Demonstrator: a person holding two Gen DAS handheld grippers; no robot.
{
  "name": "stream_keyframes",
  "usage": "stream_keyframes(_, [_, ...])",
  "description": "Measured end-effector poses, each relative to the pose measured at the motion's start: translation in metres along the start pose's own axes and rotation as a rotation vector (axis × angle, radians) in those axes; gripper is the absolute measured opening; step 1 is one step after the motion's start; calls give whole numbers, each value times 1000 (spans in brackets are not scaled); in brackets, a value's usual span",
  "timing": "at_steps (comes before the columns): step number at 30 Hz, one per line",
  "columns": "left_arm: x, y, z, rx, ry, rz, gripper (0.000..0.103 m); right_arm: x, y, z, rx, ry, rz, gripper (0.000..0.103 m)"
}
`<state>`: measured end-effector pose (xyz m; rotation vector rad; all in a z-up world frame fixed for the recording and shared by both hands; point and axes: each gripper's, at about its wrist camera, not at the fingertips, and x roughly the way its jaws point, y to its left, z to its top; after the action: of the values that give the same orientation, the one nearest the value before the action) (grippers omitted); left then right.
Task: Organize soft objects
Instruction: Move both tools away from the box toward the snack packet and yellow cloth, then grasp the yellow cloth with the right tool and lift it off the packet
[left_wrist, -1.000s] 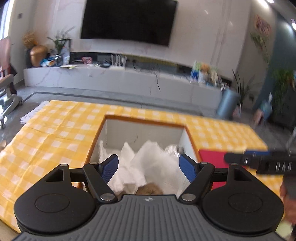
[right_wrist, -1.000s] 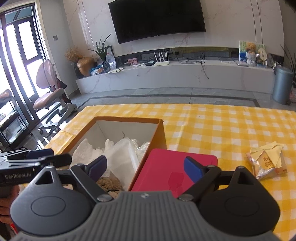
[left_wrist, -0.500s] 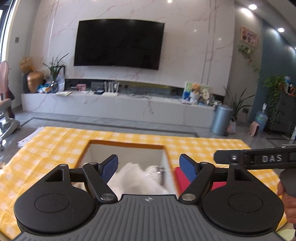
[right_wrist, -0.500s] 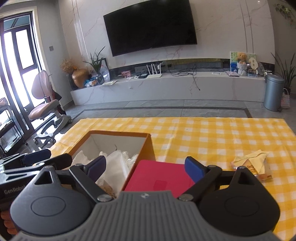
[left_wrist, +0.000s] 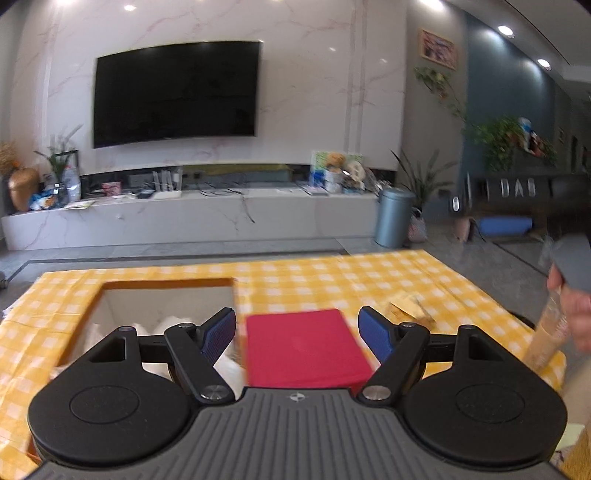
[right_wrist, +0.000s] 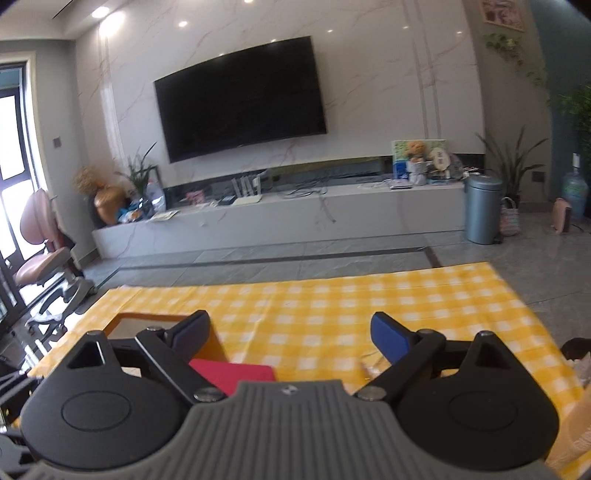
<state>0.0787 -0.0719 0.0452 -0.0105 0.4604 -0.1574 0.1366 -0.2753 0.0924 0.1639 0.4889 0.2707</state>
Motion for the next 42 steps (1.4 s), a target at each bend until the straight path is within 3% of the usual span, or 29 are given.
stream_keyframes(4, [15, -23, -5, -1, 75, -132, 89, -7, -40, 0, 92, -2, -17, 95])
stream_keyframes(9, [37, -69, -18, 91, 108, -165, 89, 3, -81, -12, 173, 37, -62, 95])
stream_keyframes(11, [46, -87, -25, 129, 108, -177, 89, 10, -97, -18, 236, 54, -34, 95])
stream_keyframes(13, [55, -103, -36, 166, 110, -188, 89, 15, -111, -23, 314, 50, 50, 93])
stream_keyframes(17, [81, -130, -53, 204, 137, -176, 89, 29, -125, -28, 358, 57, 84, 82])
stream_keyframes(23, [132, -152, -71, 246, 142, -164, 89, 82, -147, -39, 327, 173, 72, 52])
stream_keyframes(27, [174, -152, -75, 186, 178, -115, 84, 122, -171, -64, 393, 244, 31, 35])
stream_keyframes(34, [209, -143, -70, 105, 158, -91, 84, 154, -192, -76, 503, 246, -23, 35])
stream_keyframes(38, [213, -139, -73, 72, 168, -118, 81, 166, -195, -76, 539, 249, -39, 23])
stream_keyframes(42, [215, -136, -77, 43, 182, -143, 81, 180, -196, -78, 541, 269, -19, 22])
